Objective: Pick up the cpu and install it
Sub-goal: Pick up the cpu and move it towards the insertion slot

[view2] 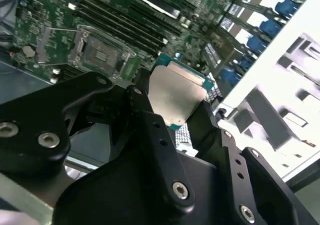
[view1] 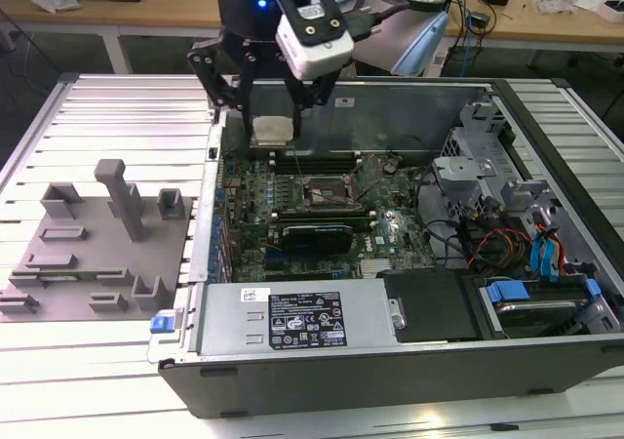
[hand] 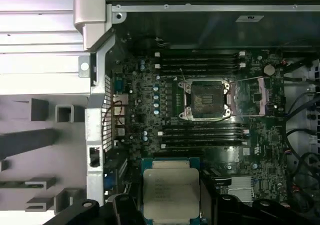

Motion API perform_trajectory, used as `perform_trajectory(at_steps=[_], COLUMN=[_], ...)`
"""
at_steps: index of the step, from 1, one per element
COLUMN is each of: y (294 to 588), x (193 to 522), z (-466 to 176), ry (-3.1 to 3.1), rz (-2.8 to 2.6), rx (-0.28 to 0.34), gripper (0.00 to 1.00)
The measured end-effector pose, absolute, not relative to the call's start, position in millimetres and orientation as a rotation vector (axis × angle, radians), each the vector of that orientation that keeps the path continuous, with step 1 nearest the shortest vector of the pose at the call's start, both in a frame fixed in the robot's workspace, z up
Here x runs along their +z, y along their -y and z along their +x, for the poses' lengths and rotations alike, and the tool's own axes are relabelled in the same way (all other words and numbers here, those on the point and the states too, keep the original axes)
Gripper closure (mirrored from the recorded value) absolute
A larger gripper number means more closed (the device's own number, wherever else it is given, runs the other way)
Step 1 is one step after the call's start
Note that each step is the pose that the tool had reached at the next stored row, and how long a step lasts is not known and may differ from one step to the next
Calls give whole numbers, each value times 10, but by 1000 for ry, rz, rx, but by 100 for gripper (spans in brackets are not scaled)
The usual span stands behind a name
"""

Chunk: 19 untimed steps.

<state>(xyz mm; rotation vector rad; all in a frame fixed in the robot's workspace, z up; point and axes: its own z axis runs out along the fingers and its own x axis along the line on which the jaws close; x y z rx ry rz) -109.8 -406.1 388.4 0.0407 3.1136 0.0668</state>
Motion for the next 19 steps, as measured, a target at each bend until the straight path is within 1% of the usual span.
perform_trajectory(at_steps=[13, 19], y=[4061, 4060], x=[3884, 3882], z=[-620, -610], ry=[-3114, -3114], rz=[40, 41], rx=[67, 67], gripper=[45, 45])
